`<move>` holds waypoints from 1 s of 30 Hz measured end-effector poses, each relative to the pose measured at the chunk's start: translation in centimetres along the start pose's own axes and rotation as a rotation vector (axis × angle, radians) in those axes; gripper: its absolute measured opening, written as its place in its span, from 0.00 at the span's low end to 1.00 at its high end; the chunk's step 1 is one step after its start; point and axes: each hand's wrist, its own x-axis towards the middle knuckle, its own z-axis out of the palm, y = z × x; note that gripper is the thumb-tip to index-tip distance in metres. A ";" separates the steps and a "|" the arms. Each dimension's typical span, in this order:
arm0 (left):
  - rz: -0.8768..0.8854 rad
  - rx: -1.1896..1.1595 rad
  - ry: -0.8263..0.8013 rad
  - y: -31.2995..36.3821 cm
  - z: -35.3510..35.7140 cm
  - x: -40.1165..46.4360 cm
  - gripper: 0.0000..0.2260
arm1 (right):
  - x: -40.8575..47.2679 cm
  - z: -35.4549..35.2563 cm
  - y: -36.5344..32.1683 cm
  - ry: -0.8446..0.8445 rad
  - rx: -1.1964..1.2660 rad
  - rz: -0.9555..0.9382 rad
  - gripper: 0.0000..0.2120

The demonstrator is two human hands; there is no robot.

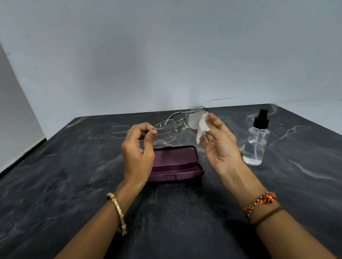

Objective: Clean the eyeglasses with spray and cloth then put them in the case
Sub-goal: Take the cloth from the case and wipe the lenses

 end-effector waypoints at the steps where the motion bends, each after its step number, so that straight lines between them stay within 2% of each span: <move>1: 0.007 -0.006 -0.018 0.0 0.1 -0.1 0.04 | 0.0 -0.1 0.0 0.019 0.014 -0.006 0.13; 6: 0.008 -0.040 -0.054 0.2 0.5 -0.3 0.07 | 0.3 -0.3 -0.3 0.034 0.123 0.038 0.12; 11: 0.023 -0.046 -0.077 0.3 0.5 -0.3 0.03 | 0.3 -0.2 -0.4 -0.019 0.251 0.115 0.04; 16: 0.038 -0.050 -0.076 0.4 0.4 -0.2 0.03 | 0.1 -0.2 -0.6 -0.038 0.194 0.120 0.04; 24: 0.046 -0.020 -0.039 0.0 -0.1 0.3 0.03 | 0.4 -0.7 -0.3 -0.036 -0.139 0.207 0.05; 26: 0.046 -0.022 -0.041 0.0 -0.1 0.3 0.03 | 0.5 -0.8 -0.5 -0.072 -0.134 0.207 0.04; 30: 0.058 -0.008 -0.077 0.2 0.1 0.2 0.02 | 0.4 -0.7 -1.0 -0.092 0.062 0.180 0.03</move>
